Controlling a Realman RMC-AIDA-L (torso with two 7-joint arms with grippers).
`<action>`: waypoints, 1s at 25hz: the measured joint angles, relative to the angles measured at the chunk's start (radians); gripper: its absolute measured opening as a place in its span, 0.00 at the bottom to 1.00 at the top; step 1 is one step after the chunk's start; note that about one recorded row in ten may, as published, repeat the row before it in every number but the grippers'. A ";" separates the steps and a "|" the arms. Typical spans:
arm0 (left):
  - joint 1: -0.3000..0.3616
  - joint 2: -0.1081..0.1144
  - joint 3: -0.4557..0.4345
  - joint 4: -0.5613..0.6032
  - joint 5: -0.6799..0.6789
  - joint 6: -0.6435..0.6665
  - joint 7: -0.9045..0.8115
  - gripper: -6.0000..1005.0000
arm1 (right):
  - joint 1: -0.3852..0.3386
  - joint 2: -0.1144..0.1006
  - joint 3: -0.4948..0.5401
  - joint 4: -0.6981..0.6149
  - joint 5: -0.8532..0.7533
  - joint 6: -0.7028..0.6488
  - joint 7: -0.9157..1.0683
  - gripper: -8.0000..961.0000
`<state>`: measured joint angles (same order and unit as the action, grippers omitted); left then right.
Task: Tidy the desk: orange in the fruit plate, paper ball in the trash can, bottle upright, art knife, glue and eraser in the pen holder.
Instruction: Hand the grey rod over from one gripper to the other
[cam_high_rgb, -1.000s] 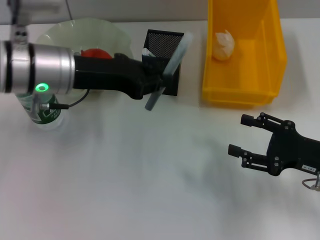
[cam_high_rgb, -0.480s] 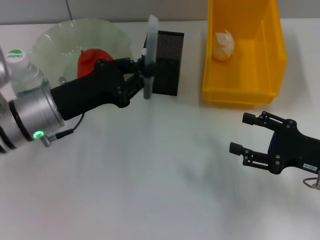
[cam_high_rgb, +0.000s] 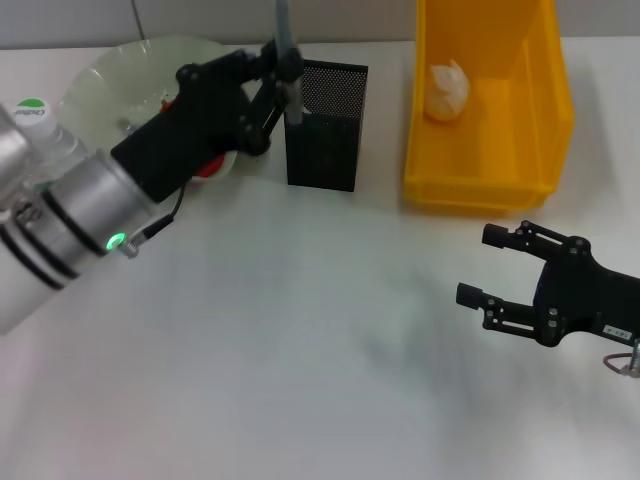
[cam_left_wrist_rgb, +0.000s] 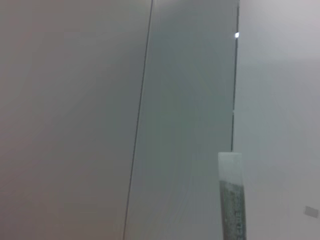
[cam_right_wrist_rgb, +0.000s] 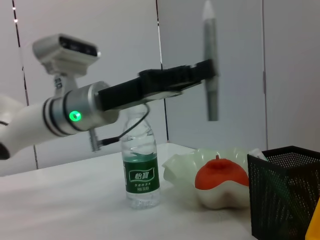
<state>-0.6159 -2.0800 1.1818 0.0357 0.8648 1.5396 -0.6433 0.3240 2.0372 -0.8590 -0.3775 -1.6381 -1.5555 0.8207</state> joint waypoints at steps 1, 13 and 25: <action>0.000 0.000 0.000 0.000 0.000 0.000 0.000 0.15 | 0.000 0.000 0.000 0.000 0.000 0.000 0.000 0.83; -0.180 0.000 -0.128 -0.097 -0.001 -0.170 -0.004 0.15 | 0.013 0.003 0.000 0.000 -0.003 0.001 0.009 0.83; -0.215 -0.001 -0.138 -0.099 0.012 -0.274 -0.015 0.15 | 0.045 0.014 -0.006 0.003 -0.003 0.026 0.013 0.83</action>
<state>-0.8306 -2.0815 1.0435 -0.0636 0.8770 1.2654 -0.6584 0.3688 2.0510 -0.8648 -0.3742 -1.6414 -1.5294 0.8338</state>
